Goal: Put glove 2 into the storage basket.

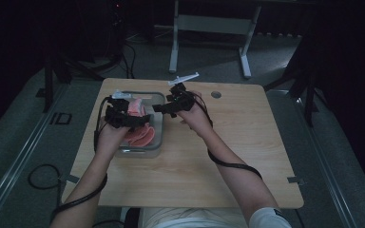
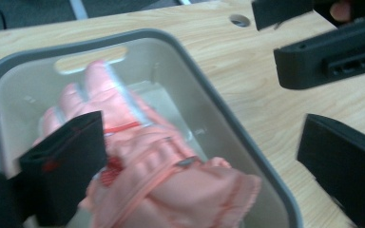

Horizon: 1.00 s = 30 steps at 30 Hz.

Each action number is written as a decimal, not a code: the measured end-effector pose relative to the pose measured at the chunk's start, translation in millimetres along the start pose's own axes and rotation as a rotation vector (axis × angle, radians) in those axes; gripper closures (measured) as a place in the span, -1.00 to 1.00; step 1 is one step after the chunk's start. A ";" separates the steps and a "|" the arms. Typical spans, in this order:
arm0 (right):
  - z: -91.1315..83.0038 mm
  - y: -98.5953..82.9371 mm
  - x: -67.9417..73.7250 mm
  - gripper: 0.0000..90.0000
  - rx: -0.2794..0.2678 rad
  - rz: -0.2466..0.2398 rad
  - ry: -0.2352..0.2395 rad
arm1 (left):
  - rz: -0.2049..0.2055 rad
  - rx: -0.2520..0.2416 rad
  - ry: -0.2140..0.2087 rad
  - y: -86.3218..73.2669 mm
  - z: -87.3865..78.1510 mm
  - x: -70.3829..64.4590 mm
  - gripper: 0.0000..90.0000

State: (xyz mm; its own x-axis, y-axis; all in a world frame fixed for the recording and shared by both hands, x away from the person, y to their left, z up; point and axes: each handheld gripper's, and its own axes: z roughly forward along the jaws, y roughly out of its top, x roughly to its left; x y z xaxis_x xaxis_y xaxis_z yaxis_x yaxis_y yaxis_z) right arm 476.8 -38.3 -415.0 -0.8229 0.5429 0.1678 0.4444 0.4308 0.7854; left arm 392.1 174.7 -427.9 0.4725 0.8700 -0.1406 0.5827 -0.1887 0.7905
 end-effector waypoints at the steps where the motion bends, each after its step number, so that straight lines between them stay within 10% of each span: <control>1: -9.7 -6.6 -2.5 -0.57 -0.006 -0.007 -0.010 | 0.029 -0.001 -0.004 0.5 0.9 -7.7 -0.98; 30: -74.4 -107.7 -34.2 -0.60 0.035 -0.049 -0.105 | 0.279 0.065 -0.255 -15.2 45.3 -118.5 -0.98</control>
State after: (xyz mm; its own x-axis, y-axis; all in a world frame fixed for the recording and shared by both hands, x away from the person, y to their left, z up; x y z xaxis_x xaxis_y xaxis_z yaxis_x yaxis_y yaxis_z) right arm 430.8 -156.8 -460.9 -0.8028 0.5927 0.0650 0.4184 0.4823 0.7697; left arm 357.3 53.8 -450.3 0.7635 0.6413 -0.0762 0.4456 -0.4377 0.7809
